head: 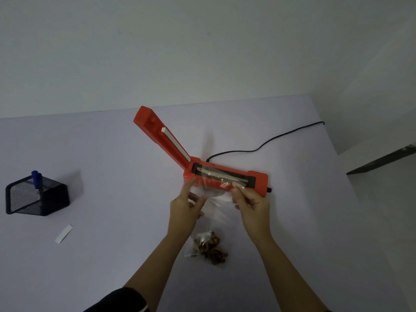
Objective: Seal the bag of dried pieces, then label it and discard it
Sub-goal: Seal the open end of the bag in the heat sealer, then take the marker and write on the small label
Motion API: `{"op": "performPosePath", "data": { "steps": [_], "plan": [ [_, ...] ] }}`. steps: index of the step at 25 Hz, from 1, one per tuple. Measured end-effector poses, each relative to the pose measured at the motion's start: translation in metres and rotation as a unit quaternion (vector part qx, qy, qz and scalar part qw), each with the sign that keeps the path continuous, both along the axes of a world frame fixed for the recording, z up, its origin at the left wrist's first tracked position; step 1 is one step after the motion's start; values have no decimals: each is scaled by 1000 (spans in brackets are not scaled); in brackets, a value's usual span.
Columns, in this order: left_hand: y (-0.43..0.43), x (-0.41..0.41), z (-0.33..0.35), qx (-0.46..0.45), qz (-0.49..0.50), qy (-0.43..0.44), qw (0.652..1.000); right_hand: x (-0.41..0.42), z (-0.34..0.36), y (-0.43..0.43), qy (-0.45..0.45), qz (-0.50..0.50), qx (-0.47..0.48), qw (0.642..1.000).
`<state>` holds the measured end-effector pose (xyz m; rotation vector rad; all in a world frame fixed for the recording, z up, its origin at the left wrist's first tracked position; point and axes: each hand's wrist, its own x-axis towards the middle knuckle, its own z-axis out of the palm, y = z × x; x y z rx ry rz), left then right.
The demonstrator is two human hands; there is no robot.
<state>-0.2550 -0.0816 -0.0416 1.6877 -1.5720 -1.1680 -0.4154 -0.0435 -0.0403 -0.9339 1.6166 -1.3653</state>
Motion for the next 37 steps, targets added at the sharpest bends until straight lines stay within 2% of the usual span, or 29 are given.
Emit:
{"op": "performPosePath", "data": {
  "steps": [2, 5, 8, 16, 20, 24, 26, 28, 31, 34, 37],
  "plan": [
    [9, 7, 5, 60, 48, 84, 994, -1, 1, 2, -40, -9, 29, 999],
    [22, 23, 5, 109, 52, 118, 986, 3, 2, 6, -53, 42, 55, 996],
    [34, 39, 5, 119, 73, 119, 983, 13, -8, 15, -70, 116, 93, 986],
    [78, 112, -7, 133, 182, 78, 971, 86, -33, 33, -45, 177, 149, 972],
    [82, 155, -19, 132, 191, 45, 972, 129, -48, 34, -24, 183, 172, 968],
    [62, 173, -34, 92, 118, -116, 982, 157, -62, 30, 34, 123, 172, 977],
    [53, 174, -40, 67, 85, -188, 976, 166, -64, 25, 124, 94, 154, 976],
    [49, 177, -44, 53, 59, -217, 973, 176, -62, 19, 233, 81, 140, 959],
    [50, 185, -41, 46, 50, -205, 976, 185, -55, 16, 314, 83, 155, 933],
    [45, 210, -18, -14, 90, -150, 985, 197, -40, 10, 323, 57, 116, 938],
    [31, 264, 12, -110, 146, -133, 974, 233, -15, -14, 295, 82, 40, 951]
  ]
}}
